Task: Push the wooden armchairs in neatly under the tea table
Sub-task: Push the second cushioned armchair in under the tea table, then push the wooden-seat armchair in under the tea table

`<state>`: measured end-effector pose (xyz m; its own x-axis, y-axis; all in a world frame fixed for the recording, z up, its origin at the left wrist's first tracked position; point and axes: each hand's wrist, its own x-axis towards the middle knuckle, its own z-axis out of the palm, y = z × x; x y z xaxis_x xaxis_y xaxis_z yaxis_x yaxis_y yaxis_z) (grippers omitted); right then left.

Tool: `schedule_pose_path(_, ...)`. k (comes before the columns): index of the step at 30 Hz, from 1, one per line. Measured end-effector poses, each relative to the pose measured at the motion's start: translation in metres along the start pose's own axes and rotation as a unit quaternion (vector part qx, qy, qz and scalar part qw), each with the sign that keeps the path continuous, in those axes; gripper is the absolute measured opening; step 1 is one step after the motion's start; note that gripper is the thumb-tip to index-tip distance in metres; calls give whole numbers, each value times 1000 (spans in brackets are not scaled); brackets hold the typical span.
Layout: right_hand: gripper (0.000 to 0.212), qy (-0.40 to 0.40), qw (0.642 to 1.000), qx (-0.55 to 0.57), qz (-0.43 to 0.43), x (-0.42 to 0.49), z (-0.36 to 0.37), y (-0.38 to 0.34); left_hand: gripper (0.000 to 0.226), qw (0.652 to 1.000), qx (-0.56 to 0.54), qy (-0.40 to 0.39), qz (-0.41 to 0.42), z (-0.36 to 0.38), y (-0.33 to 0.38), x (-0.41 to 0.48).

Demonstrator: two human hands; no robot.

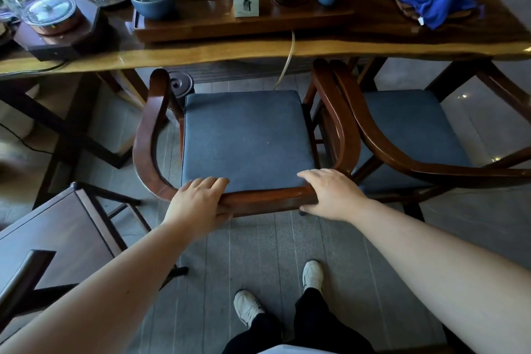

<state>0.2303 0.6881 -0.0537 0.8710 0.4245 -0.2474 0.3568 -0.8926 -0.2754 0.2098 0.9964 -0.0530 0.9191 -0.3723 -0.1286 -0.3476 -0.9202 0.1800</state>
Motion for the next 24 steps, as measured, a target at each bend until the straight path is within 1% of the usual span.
schedule_pose_path(2, 80, 9, 999, -24, -20, -7, -2, -10, 80, 1000, 20, 18, 2, -2, 1, -13)
schedule_pose_path(4, 83, 20, 998, -39, -44, -13, -3, -22, 84, 999, 25, 26, -11, -5, 1, -32)
schedule_pose_path(9, 82, 63, 993, -38, -89, -20, -4, -61, 73, 998, 4, 51, -45, -22, -14, -86)
schedule_pose_path(14, 79, 59, 985, -40, -156, 0, -6, -109, 65, 994, -6, 69, -88, -38, -39, -130)
schedule_pose_path(20, 77, 46, 962, -11, -267, 49, -3, -180, 57, 976, -28, 108, -189, -52, -65, -172)
schedule_pose_path(24, 75, 10, 939, 14, -343, 82, 4, -229, 55, 945, -49, 126, -299, -64, -82, -207)
